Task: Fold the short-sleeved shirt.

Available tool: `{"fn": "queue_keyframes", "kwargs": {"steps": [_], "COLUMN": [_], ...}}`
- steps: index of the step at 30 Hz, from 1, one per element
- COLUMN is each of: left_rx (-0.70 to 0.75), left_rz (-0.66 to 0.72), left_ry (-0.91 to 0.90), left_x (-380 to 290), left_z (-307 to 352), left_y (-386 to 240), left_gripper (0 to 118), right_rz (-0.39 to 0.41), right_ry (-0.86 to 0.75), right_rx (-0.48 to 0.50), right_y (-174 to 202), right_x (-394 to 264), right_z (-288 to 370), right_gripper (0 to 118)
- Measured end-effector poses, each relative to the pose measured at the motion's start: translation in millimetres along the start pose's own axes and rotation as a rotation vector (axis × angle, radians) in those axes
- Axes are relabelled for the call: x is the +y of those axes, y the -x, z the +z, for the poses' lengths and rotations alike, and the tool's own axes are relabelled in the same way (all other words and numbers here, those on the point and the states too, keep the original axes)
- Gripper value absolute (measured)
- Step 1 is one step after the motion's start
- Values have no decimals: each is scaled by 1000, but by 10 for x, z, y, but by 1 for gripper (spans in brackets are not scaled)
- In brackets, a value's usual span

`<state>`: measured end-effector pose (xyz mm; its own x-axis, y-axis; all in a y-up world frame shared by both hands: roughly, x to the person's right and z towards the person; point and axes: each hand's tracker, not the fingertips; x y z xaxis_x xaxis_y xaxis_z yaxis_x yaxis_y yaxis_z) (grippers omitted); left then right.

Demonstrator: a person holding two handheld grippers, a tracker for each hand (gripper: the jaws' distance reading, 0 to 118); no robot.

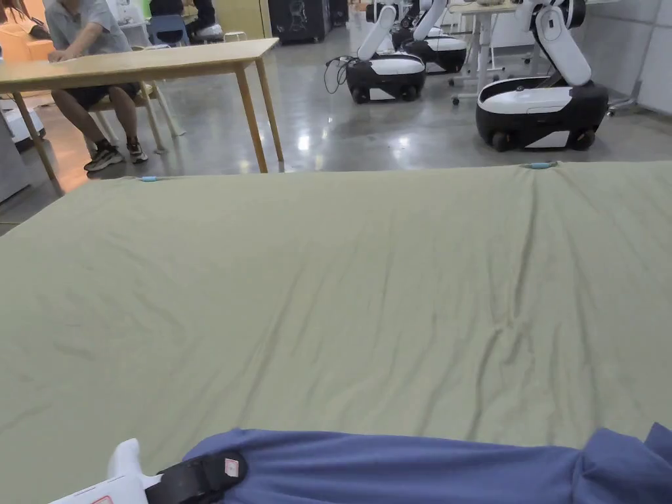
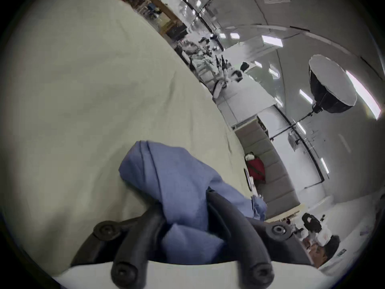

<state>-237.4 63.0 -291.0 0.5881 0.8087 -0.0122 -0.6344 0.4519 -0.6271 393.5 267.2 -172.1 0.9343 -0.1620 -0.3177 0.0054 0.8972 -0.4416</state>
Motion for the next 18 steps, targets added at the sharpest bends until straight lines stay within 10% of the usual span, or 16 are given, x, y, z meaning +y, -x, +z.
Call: {"fn": "queue_keyframes", "kwargs": {"steps": [13, 18], "left_rx": [153, -117], "left_rz": [0, -59], "left_ry": [-148, -110], "left_x": [486, 162], "left_z": [1031, 738], "left_y": [-37, -836], "left_gripper": [9, 9], "right_rz": [-5, -8], "right_ry": [-27, -3], "right_rx": [13, 37], "right_y": [-8, 14], "right_x": [24, 31], "right_z": [-19, -112], "right_gripper": [1, 1]}}
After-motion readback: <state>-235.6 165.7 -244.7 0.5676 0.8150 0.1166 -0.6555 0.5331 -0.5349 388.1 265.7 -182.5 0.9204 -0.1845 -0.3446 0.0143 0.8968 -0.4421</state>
